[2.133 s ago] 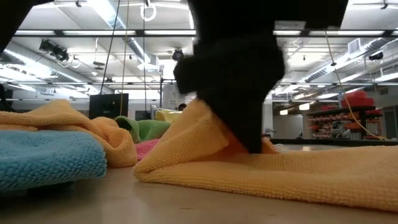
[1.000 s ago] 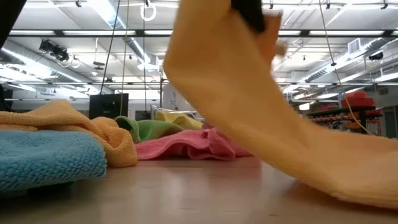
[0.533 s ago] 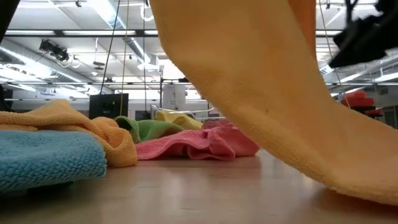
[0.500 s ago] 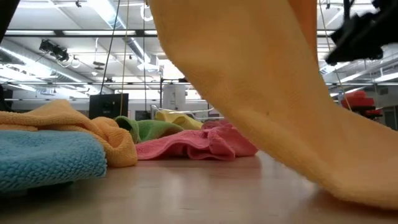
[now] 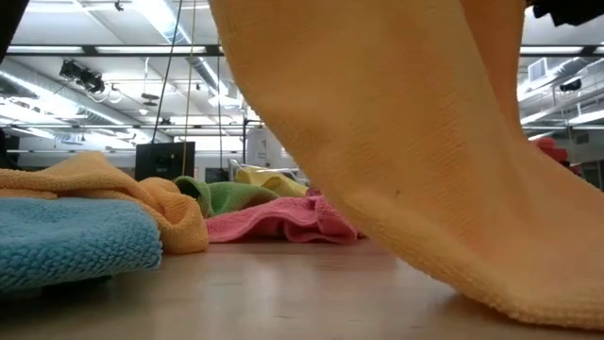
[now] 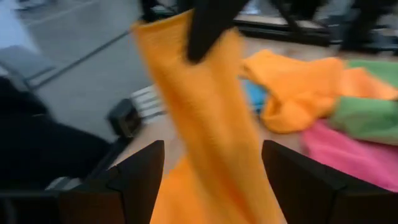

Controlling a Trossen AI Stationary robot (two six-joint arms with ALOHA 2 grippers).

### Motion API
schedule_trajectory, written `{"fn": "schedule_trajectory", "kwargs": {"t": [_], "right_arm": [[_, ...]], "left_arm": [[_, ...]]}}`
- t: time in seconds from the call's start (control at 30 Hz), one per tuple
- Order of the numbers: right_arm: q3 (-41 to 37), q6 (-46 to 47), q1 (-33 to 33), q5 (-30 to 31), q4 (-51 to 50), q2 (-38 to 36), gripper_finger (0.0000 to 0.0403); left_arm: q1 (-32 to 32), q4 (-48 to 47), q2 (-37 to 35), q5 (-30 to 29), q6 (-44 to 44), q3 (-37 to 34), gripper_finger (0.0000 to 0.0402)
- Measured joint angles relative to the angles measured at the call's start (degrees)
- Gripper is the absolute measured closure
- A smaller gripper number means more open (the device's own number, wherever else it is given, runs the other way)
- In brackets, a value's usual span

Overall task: Fold microfiber towels
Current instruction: Fold the right orange microfiber cloth

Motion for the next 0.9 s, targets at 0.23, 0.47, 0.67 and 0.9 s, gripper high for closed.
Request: {"fn": "schedule_trajectory", "kwargs": {"t": [0.23, 0.47, 0.67, 0.9], "right_arm": [[0.0, 2.76, 0.48, -1.4, 2.14, 6.78, 0.0133], [-0.02, 4.51, 0.44, 3.66, -2.68, 9.47, 0.0134], [-0.02, -0.96, 0.25, 10.27, -2.35, 9.45, 0.0134], [-0.02, -3.52, -1.99, 6.6, -0.16, 9.45, 0.0135]], "left_arm": [[0.0, -0.15, 0.0, 0.01, -0.06, 0.0, 0.0381], [-0.19, -0.4, 0.0, -0.01, -0.52, 0.0, 0.0393], [-0.48, -0.38, 0.0, -0.01, -1.49, 0.0, 0.0375], [-0.48, -0.09, 0.0, -0.03, 0.42, 0.0, 0.0393]]}}
